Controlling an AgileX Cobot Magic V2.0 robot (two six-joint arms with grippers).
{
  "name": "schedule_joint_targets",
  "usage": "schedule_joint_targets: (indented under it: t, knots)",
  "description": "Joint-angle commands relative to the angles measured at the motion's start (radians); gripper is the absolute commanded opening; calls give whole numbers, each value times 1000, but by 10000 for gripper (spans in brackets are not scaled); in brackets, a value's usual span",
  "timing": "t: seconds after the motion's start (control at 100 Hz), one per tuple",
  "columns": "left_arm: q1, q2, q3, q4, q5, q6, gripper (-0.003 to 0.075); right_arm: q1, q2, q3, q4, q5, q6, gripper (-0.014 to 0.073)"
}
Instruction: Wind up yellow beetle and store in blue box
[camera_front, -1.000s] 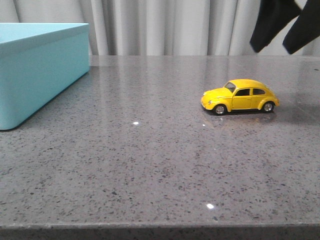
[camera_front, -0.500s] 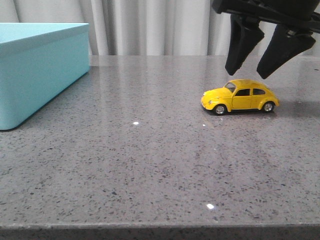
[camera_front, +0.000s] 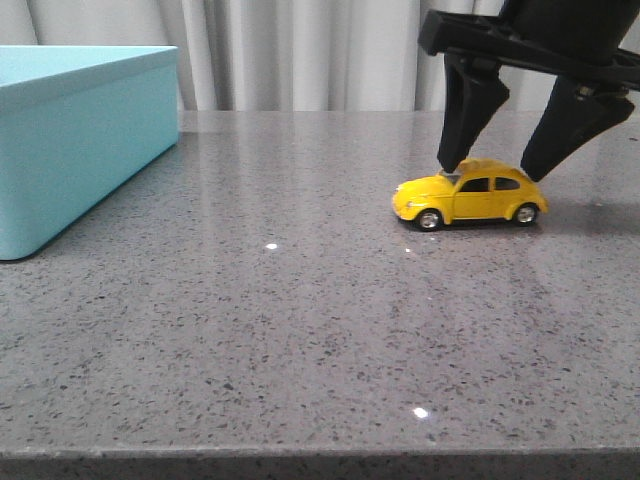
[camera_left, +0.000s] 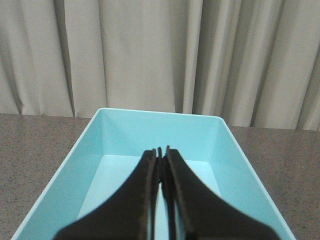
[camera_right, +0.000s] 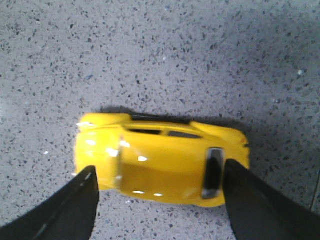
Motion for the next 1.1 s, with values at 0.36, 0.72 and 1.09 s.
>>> schedule_joint_targets:
  t: [0.36,0.72,1.09]
  knots:
    - [5,10,-35,-7,-83,-8,-19,-5,-31,-33,-55,-56,15,527]
    - [5,10,-35,-7,-83,-8,-19,-87,-31,-33,-154,23,80,527]
    - [5,10,-35,-7,-83,-8,-19,-203,-35,-33,-225,89,80,527]
